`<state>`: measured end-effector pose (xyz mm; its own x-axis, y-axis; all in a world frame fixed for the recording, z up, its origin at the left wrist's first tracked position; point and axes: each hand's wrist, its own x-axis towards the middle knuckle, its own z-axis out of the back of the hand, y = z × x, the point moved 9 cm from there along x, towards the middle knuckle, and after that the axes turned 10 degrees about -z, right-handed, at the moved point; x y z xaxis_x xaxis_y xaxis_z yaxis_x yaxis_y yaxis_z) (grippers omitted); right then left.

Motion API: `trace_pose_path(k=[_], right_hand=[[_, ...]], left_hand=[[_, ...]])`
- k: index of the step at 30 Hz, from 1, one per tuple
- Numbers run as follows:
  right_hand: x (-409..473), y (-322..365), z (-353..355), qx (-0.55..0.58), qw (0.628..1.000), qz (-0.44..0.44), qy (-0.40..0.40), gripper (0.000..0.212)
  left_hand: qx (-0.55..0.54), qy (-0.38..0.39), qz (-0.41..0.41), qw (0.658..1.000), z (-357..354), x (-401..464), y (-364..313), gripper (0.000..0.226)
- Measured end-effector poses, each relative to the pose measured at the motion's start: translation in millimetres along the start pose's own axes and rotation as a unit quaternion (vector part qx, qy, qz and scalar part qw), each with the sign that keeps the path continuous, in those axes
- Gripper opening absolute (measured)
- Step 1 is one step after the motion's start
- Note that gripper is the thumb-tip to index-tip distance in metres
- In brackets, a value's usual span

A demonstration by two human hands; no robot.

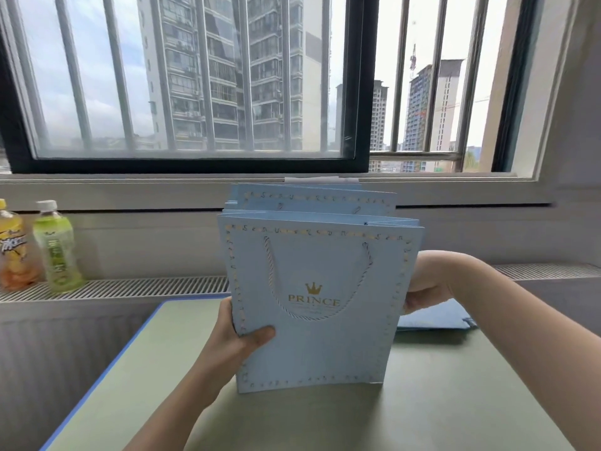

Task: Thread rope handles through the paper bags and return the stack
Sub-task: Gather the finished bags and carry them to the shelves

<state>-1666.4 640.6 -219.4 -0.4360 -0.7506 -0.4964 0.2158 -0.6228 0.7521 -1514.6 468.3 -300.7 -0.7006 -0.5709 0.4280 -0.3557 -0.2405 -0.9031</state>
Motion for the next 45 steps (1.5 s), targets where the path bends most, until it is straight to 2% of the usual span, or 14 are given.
trace_pose_path(k=[5,8,11,13,15,17,19,21,23,29,33,37,42,45], right_hand=[[-29.8,12.1,43.3,-0.031,0.986,0.055,-0.156,0.02],[-41.1,23.2,74.3,0.041,0.944,0.169,-0.28,0.059],[-35.5,34.2,53.8,0.1,0.933,0.285,-0.196,0.099],[-34.9,36.6,38.8,0.119,0.917,0.334,-0.182,0.085],[-43.1,39.4,34.3,0.14,0.888,0.373,-0.232,0.075],[-66.3,45.4,41.9,0.095,0.833,0.396,-0.375,0.087],[-104.2,59.0,42.7,-0.034,0.726,0.421,-0.542,0.085],[-128.3,87.3,18.2,-0.179,0.652,0.423,-0.603,0.071],[-126.7,116.1,-14.2,-0.29,0.657,0.392,-0.574,0.068],[-78.5,144.4,-44.9,-0.411,0.769,0.293,-0.393,0.063],[-66.9,156.6,-49.1,-0.406,0.772,0.309,-0.378,0.059],[-49.8,156.8,-47.6,-0.428,0.797,0.259,-0.339,0.076],[-68.1,157.2,-52.2,-0.417,0.751,0.331,-0.389,0.054],[-83.4,150.2,-55.1,-0.422,0.7,0.394,-0.419,0.047]], left_hand=[[-0.003,0.004,-0.01,1.0,1.2,-0.9,-3.7,0.085],[-0.016,0.011,-0.012,1.0,0.7,-1.2,-5.1,0.084],[-0.019,0.023,-0.017,0.999,-2.0,-3.2,-7.7,0.083],[-0.015,0.036,-0.025,0.999,-4.4,-4.6,-13.5,0.087],[-0.016,0.036,-0.041,0.998,-5.4,-5.6,-22.2,0.09],[-0.012,0.03,-0.062,0.998,-6.0,-6.0,-31.4,0.088],[-0.008,0.027,-0.073,0.997,-9.4,-7.5,-36.7,0.086],[0.008,0.031,-0.08,0.996,-13.9,-9.7,-37.9,0.087],[0.018,0.044,-0.086,0.995,-22.0,-12.4,-39.1,0.089],[-0.021,0.023,-0.088,0.996,-25.2,-12.1,-48.2,0.101],[-0.004,0.007,-0.082,0.997,-21.5,-9.5,-43.8,0.103],[0.0,-0.003,-0.083,0.997,-18.3,-7.4,-41.3,0.099],[0.028,-0.017,-0.07,0.997,-16.0,-4.3,-31.0,0.081],[0.032,-0.016,-0.064,0.997,-17.5,-3.6,-27.4,0.076]])
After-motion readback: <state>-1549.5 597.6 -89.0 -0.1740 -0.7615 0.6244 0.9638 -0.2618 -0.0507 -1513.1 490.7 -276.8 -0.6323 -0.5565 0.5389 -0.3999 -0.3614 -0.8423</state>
